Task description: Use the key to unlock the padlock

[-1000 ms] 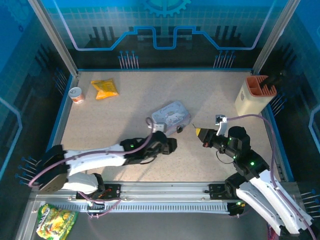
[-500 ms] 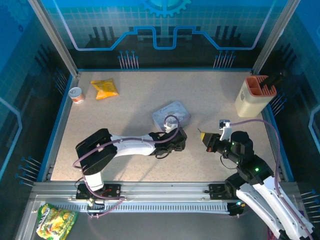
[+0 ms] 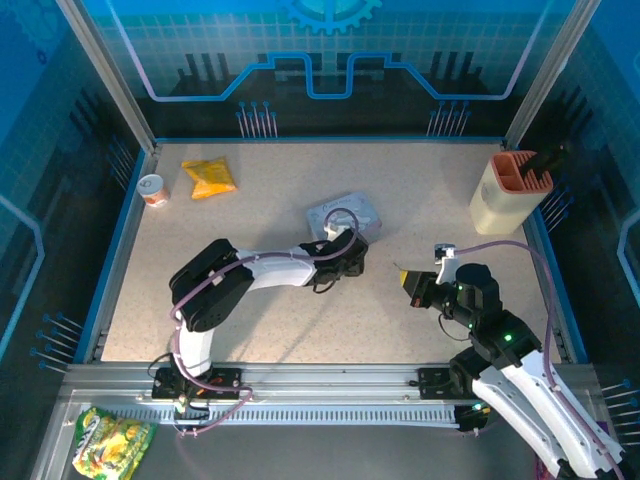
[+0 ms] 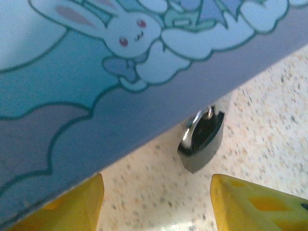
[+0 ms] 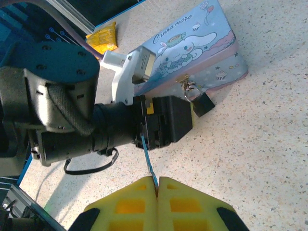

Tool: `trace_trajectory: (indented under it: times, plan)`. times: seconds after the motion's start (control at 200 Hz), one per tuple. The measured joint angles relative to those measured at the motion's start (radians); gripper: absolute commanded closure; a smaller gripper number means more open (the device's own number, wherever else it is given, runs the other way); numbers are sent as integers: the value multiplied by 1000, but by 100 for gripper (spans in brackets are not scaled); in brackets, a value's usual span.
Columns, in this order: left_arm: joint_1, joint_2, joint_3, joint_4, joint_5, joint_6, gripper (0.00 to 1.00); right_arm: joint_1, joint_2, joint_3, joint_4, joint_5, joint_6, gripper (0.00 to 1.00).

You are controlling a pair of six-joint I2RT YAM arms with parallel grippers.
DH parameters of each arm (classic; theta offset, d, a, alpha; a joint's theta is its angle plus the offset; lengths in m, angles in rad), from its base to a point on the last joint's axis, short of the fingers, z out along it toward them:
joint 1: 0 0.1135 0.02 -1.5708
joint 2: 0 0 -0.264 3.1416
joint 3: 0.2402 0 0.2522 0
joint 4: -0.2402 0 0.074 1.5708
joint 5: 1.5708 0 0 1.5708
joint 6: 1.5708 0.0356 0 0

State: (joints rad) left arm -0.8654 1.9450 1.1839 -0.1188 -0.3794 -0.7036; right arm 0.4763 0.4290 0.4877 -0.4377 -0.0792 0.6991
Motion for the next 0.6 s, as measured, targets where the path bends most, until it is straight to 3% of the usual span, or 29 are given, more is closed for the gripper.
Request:
trace_trajectory:
  times: [0.26,0.6]
  plan:
    - [5,40,74,1,-16,105,38,0,16,-15,19,-16,8,100]
    - [4,150,204,-42,-32,21,43,-2,22,-32,46,-34,27,100]
